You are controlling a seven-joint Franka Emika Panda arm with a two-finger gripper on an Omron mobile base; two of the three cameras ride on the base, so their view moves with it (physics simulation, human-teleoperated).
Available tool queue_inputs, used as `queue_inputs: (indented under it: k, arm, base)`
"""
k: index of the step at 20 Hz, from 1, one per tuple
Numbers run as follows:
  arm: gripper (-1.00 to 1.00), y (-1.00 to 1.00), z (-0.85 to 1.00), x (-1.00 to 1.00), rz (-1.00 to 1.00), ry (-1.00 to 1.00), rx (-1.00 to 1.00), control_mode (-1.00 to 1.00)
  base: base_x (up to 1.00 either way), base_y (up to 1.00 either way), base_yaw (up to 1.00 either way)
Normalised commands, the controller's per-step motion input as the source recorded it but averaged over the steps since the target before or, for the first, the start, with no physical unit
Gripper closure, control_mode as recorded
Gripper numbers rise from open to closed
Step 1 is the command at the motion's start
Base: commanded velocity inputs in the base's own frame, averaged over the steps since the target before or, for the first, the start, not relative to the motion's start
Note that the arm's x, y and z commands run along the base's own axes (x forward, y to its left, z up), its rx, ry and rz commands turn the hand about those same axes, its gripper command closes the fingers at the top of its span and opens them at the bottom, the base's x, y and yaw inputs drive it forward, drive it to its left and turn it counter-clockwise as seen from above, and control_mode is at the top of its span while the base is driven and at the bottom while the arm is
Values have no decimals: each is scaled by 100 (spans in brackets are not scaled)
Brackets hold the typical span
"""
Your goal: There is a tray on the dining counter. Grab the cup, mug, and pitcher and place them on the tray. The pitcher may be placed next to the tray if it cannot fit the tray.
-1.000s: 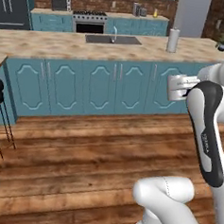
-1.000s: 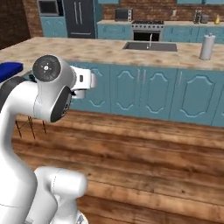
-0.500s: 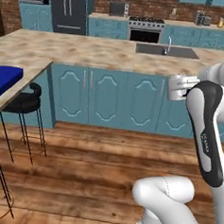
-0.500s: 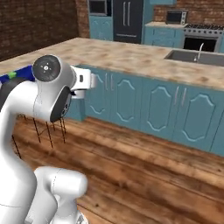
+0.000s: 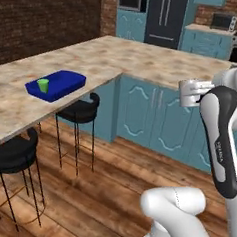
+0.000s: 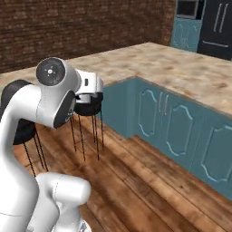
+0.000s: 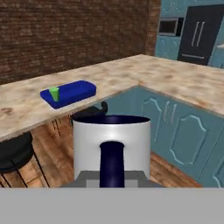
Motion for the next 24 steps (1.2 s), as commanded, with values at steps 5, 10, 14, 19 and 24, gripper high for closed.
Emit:
queue_inputs:
  k: [5,10,14,19,24]
  arm:
    - [100,0,0,0,0,0,0,100]
    - [100,0,0,0,0,0,0,100]
    - [100,0,0,0,0,0,0,100]
    - [100,0,0,0,0,0,0,100]
    - [100,0,0,0,0,0,0,100]
  base:
    - [83,-9,72]
    - [99,-9,66]
    - [96,-17,43]
    - [82,-26,34]
    - [10,-44,9]
